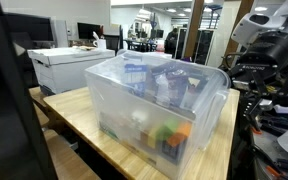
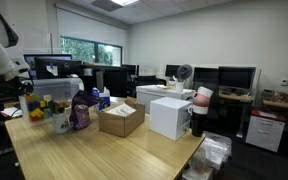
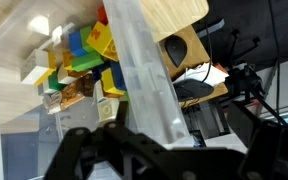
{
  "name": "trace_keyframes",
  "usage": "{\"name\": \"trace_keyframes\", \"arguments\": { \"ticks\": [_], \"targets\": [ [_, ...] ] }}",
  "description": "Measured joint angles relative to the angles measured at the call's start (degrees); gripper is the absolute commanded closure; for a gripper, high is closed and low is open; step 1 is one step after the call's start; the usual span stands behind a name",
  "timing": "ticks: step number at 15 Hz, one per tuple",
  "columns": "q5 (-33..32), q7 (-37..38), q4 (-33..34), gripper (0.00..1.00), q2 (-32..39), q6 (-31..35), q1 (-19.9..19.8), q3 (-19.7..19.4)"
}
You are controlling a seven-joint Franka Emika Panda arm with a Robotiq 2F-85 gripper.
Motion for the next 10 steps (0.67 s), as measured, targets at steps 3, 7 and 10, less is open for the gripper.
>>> {"name": "trace_keyframes", "arguments": {
  "ticks": [3, 7, 10],
  "targets": [
    [6.35, -5.66, 0.25, 0.00, -0.92, 3.79, -1.19, -1.49],
    [10.85, -8.76, 0.24, 0.00, -3.04, 12.14, -7.61, 1.03],
    [11.35, -8.76, 0.24, 0.00, -4.56, 18.30, -11.24, 4.18]
  ]
}}
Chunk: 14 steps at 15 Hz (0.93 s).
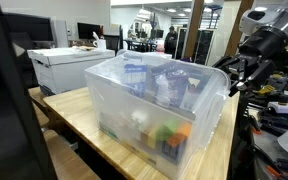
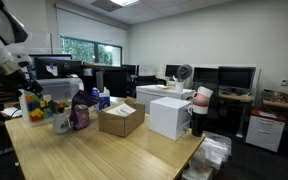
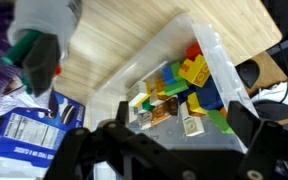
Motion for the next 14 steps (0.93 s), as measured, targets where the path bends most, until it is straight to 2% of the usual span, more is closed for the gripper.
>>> {"name": "trace_keyframes", "arguments": {
  "ticks": [3, 6, 14],
  "targets": [
    [0.68, 0.00, -0.06, 0.00, -0.69, 2.22, -3.75, 3.93],
    [2.04, 0.36, -0.05, 0.00, -0.54, 2.01, -9.78, 9.41],
    [3.22, 3.12, 0.04, 0.00, -0.45, 1.92, -31.67, 30.29]
  ]
}}
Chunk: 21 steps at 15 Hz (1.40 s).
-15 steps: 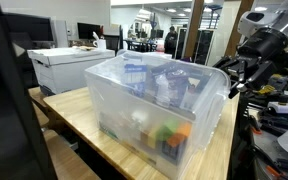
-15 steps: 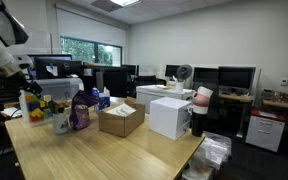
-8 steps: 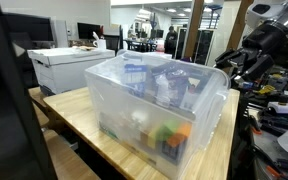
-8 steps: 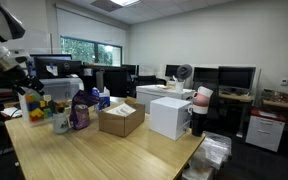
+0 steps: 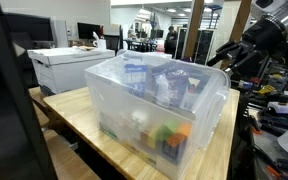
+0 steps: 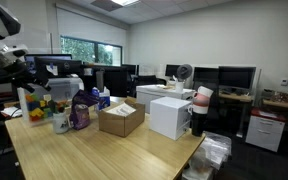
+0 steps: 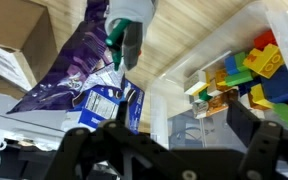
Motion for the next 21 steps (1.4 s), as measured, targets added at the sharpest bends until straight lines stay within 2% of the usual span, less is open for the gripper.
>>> {"name": "trace_keyframes", "arguments": {
  "ticks": [7, 16, 18, 21],
  "targets": [
    [1.35, 0.00, 2.75, 0.00, 1.41, -0.11, -16.79, 15.48],
    [4.17, -1.59, 5.57, 0.00, 8.21, -0.29, -47.23, 37.59],
    [5.87, -2.96, 5.83, 0.00, 9.31, -0.29, -51.74, 40.72],
    [8.52, -4.73, 6.06, 0.00, 11.02, -0.29, -56.26, 43.71]
  ]
}}
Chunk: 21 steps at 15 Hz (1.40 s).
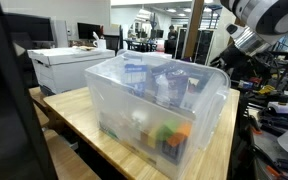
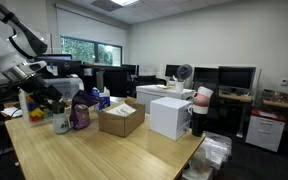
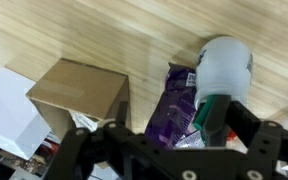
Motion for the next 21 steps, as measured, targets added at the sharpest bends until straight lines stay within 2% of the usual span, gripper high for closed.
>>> {"name": "trace_keyframes", "arguments": {
  "ticks": [3, 13, 17, 21],
  "targets": [
    [0.05, -0.05, 0.03, 0.00, 1.91, 0.00, -1.47, 0.86],
    [0.05, 0.47, -0.06, 0.00, 8.35, 0.04, -1.89, 0.83],
    [0.05, 0.71, -2.10, 0.00, 9.67, 0.04, -4.67, 2.01],
    [0.03, 1.44, -5.28, 0.00, 9.50, 0.05, -9.82, 4.95]
  ]
}}
